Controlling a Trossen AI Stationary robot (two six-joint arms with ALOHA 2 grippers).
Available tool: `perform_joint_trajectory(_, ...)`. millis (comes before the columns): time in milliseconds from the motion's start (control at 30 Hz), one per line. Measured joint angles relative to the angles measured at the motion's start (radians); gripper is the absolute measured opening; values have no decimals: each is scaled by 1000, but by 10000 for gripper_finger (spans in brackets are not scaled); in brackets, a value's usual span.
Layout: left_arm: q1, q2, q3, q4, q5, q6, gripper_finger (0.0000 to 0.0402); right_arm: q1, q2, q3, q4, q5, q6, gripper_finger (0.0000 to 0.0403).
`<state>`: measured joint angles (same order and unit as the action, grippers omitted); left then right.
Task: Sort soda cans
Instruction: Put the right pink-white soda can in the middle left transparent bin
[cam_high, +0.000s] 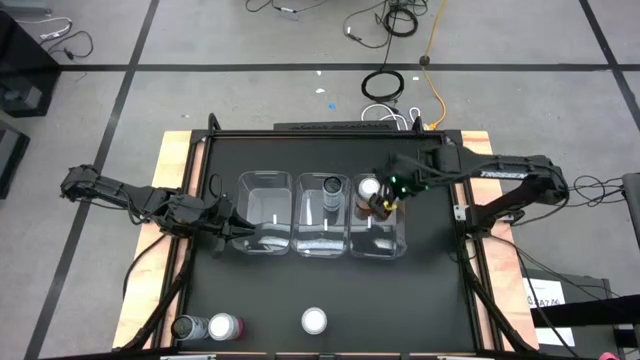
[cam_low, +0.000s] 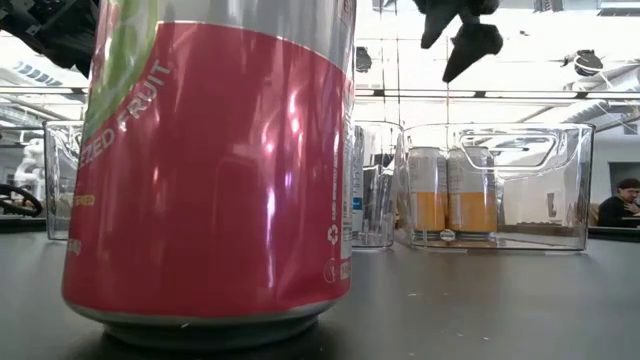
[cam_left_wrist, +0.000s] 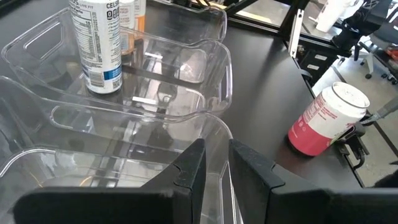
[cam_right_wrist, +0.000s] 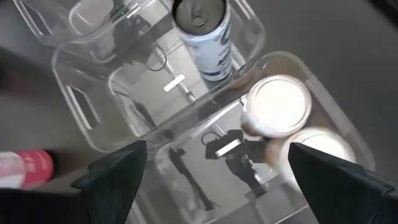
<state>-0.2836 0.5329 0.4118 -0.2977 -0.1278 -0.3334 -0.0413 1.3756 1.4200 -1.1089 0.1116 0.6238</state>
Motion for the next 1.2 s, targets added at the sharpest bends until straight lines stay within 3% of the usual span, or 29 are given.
perform_joint_trajectory(267, 0, 0, 0, 3, -38, -1, 80, 247, -2, 0, -5, 126, 341, 384)
perform_joint_trajectory(467, 0, 0, 0, 4, -50, 0, 80, 366, 4, 0, -29, 148, 462, 384)
perform_joint_trajectory(767, 0, 0, 0, 4, -52, -3, 80, 470, 47, 0, -56, 121, 462, 384)
perform_joint_trajectory(1000, 0, 0, 0, 59, -76, -129, 80, 537, 92, -1, -88, 118, 471, 384)
perform_joint_trajectory(1200, 0, 0, 0, 109, -92, -132, 80, 572, 118, -1, -86, 118, 512, 384)
